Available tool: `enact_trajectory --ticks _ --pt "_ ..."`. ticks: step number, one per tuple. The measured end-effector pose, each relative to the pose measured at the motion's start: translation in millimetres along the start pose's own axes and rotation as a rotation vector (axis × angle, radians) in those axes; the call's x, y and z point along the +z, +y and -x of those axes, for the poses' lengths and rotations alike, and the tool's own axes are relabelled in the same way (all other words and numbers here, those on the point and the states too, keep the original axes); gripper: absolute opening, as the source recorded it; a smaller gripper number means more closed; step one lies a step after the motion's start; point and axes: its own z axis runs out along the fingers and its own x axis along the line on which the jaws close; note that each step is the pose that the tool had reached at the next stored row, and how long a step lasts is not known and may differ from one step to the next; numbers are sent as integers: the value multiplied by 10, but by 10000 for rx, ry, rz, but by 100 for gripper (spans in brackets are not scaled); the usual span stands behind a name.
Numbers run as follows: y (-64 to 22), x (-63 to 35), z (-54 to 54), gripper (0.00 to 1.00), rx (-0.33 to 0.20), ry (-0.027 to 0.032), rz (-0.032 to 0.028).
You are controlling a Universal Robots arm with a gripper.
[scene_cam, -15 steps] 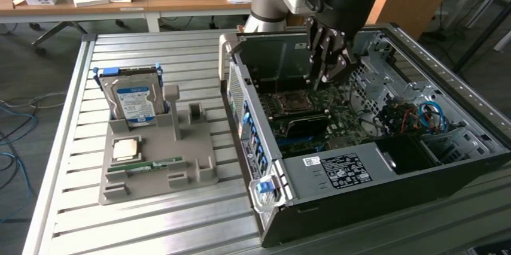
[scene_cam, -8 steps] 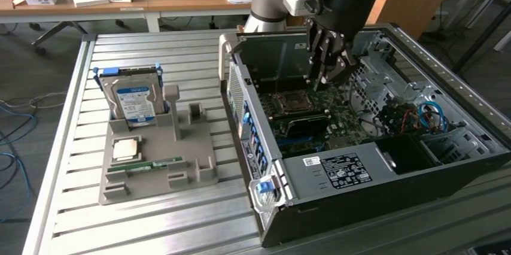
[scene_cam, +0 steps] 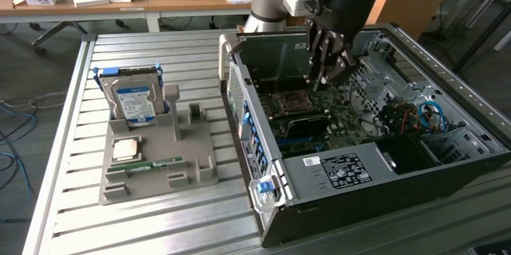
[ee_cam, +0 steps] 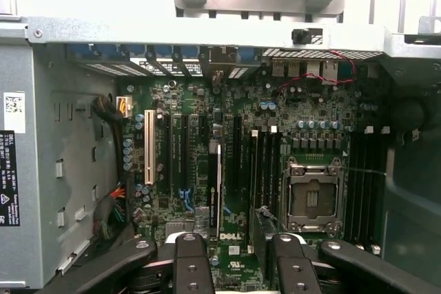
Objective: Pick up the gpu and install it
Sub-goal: 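Insert the gpu into the slot, then press down on the gpu until it lock into place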
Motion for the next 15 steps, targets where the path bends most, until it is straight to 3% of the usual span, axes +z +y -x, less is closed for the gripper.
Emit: enact_trajectory --ticks 10,15 --pt "3 103 -3 40 0 1 7" --pt "3 106 -3 40 0 0 7"
